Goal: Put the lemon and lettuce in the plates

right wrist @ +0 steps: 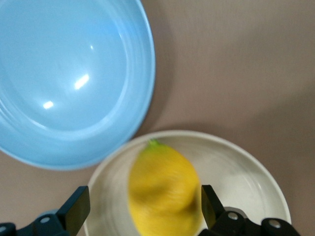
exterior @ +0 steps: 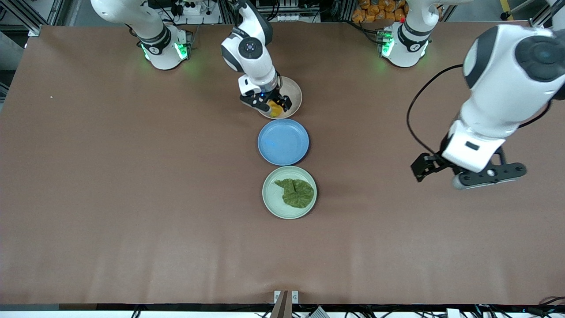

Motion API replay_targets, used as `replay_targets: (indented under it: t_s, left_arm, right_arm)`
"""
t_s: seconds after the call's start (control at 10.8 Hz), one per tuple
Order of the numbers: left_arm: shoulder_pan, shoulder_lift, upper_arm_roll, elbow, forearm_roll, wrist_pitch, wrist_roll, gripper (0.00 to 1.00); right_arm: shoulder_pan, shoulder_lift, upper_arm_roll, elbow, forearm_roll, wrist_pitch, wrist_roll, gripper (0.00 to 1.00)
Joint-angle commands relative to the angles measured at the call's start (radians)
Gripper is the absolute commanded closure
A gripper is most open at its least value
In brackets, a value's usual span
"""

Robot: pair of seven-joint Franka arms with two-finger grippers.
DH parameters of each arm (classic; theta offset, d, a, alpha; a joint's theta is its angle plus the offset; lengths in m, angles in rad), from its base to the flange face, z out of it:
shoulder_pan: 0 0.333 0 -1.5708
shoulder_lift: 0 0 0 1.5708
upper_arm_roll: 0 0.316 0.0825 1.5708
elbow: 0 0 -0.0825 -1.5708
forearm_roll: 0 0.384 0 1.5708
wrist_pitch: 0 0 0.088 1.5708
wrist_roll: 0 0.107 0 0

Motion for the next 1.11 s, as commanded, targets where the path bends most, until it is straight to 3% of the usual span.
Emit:
replay_targets:
  t_s: [0.0, 0.55, 0.74, 1.02]
  left_arm:
    - [0.066, -0.060, -0.013, -0.030, -0.031, -0.050, 0.124, 0.00]
    - [0.098, -0.129, -0.007, -0.028, -0.034, -0.195, 0.198, 0.00]
    - [0.127, -0.161, -0.004, -0.030, -0.128, -0.214, 0.192, 0.00]
    - [0.152, -0.201, -0.011, -0.031, -0.143, -0.280, 0.256, 0.00]
  right_arm:
    - [-0.157, 0.000, 0.002, 0.068, 0.008, -0.104, -0.118, 0.00]
    - [-0.464, -0.003, 0.001, 0.087, 0.000, -0.233, -0.532, 0.00]
    - [-0.599, 0.005, 0.001, 0.084, 0.000, -0.259, -0.749, 0.00]
    - [-0.725, -0.010, -0.008, 0.079, -0.009, -0.308, -0.993, 0.00]
